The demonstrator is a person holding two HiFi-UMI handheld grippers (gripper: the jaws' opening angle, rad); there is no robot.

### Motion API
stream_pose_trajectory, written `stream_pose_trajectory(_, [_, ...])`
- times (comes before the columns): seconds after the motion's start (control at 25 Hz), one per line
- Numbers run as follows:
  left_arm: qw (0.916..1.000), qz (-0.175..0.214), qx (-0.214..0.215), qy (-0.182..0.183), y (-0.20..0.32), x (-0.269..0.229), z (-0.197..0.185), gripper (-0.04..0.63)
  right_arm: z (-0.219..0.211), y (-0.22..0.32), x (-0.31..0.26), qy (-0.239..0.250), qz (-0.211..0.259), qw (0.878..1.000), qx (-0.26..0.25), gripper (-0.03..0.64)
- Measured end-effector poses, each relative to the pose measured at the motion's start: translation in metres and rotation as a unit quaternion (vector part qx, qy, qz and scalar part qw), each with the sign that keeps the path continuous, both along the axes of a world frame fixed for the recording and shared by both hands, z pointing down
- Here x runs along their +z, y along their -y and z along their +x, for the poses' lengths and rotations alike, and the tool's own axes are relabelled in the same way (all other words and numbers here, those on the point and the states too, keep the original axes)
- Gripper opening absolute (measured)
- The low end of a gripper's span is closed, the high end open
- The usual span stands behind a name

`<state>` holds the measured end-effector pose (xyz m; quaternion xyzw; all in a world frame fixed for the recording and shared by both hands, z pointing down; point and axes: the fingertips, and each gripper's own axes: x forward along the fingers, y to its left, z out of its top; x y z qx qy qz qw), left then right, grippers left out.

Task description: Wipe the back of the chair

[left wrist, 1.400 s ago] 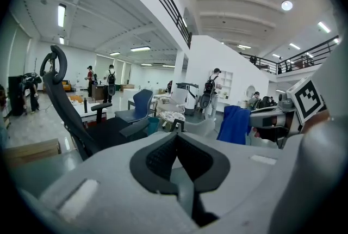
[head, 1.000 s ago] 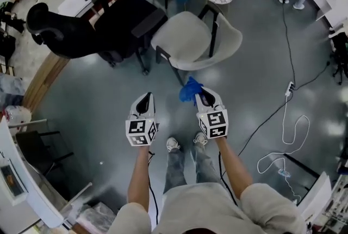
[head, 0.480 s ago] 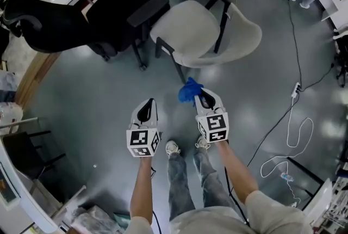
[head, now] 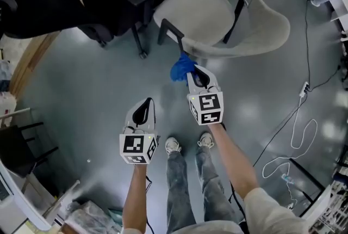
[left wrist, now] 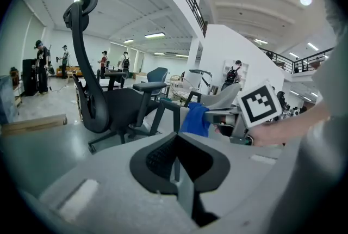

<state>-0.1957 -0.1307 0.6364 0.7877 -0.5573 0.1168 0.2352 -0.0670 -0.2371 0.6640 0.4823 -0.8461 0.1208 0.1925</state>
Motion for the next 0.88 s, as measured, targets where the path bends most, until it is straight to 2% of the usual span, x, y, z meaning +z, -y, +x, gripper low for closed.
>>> stream_pose_trajectory(0.2, [0.9999,-0.011,0.005,0.007,-0.004,0.013,-0.005,0.0,-0.014,0.035,0.019,-0.01,0.002,1.0,0.001,0.04])
stream_pose_trajectory(0.44, [0.9999,-0.006,0.003,0.009,-0.001,0.007,-0.011,0.0,-0.011,0.067,0.029,-0.016,-0.011,0.999,0.038,0.04])
stream_pose_trajectory(0.88, [0.9997,-0.004,0.02,0.017,0.002,0.002,0.009,0.0,0.024,0.061,0.031,-0.038,-0.017,0.998,0.056,0.04])
